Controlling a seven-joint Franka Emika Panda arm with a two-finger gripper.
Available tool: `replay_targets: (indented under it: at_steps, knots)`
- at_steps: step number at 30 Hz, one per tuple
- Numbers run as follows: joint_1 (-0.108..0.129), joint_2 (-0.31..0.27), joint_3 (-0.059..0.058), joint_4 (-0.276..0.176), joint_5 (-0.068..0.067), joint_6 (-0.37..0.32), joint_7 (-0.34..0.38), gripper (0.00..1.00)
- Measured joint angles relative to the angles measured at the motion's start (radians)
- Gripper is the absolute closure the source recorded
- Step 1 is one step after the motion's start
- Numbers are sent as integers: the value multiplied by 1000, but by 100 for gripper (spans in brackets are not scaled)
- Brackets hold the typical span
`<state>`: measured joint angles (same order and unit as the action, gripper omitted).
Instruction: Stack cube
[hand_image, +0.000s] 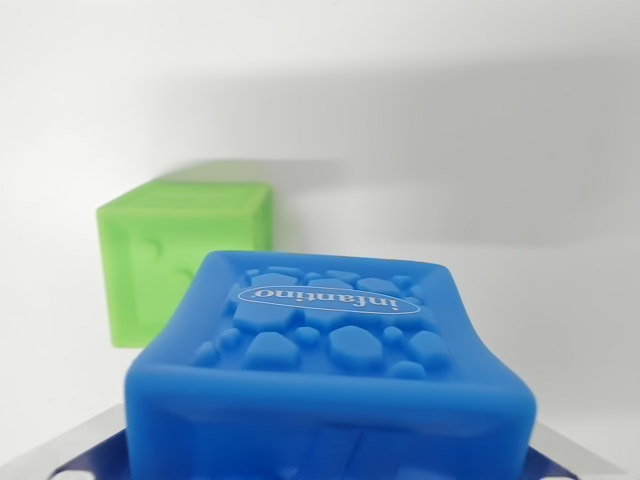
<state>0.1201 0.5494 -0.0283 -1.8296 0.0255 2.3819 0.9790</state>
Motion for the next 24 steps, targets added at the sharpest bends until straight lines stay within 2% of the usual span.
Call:
replay_targets:
  at_steps: [24]
  knots:
    - [67,11,0,33,0,-22,76,100]
